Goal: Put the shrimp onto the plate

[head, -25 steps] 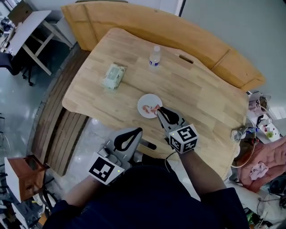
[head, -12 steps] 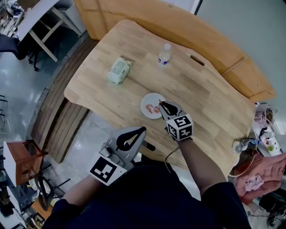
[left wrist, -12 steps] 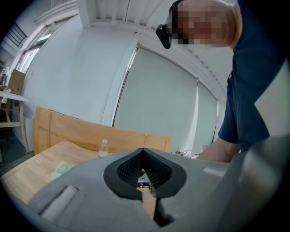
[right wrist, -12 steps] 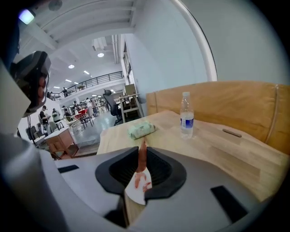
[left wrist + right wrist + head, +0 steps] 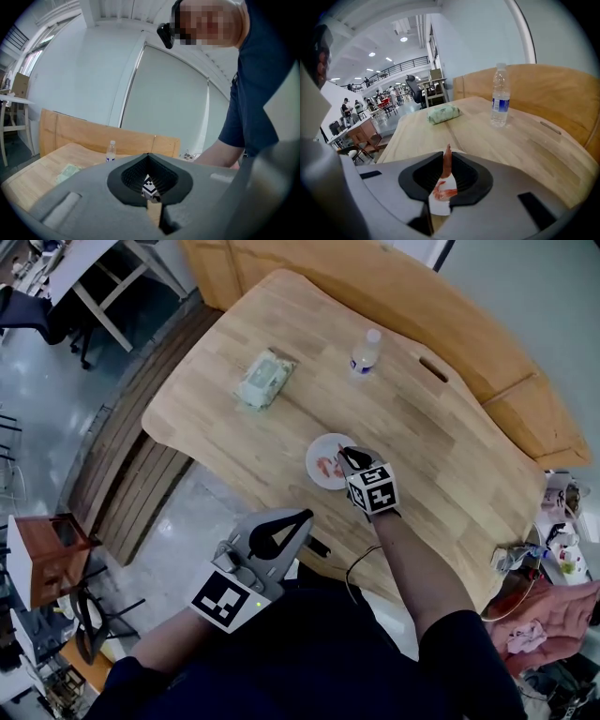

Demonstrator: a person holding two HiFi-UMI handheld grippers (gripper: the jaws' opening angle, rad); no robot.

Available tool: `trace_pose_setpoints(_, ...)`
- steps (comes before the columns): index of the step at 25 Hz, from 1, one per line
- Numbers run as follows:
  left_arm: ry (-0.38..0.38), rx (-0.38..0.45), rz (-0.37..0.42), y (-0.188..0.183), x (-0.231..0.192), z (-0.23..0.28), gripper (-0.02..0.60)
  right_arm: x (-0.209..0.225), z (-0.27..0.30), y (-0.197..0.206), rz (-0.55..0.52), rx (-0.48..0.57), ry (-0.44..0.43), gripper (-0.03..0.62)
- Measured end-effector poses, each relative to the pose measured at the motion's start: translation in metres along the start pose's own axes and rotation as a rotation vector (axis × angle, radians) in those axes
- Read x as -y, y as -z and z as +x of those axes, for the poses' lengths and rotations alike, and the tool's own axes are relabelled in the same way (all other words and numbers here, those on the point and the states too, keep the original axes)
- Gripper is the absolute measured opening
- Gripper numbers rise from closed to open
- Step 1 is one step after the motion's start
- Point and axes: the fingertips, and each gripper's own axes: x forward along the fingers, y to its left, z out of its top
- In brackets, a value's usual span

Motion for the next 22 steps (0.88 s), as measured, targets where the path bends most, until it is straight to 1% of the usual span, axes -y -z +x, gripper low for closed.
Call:
trace_pose_setpoints(10, -0.03, -0.027, -0.01, 0.008, -0.011, -0.01, 0.003, 0.011, 0.038, 0.027, -0.018, -0.124, 0.034, 0.063)
trace_pose_setpoints(17, -0.046, -0.032, -0.019, 0.012, -0.022, -0.015, 0.005, 0.014, 0.051, 0.035, -0.016, -0.161, 0.044, 0.064)
trace_pose_setpoints(22, -0.051, -0.038, -0.021, 0.014, -0.023, -0.018, 0.003, 0.017, 0.053, 0.039, -0.01, -0.161, 0.051, 0.066)
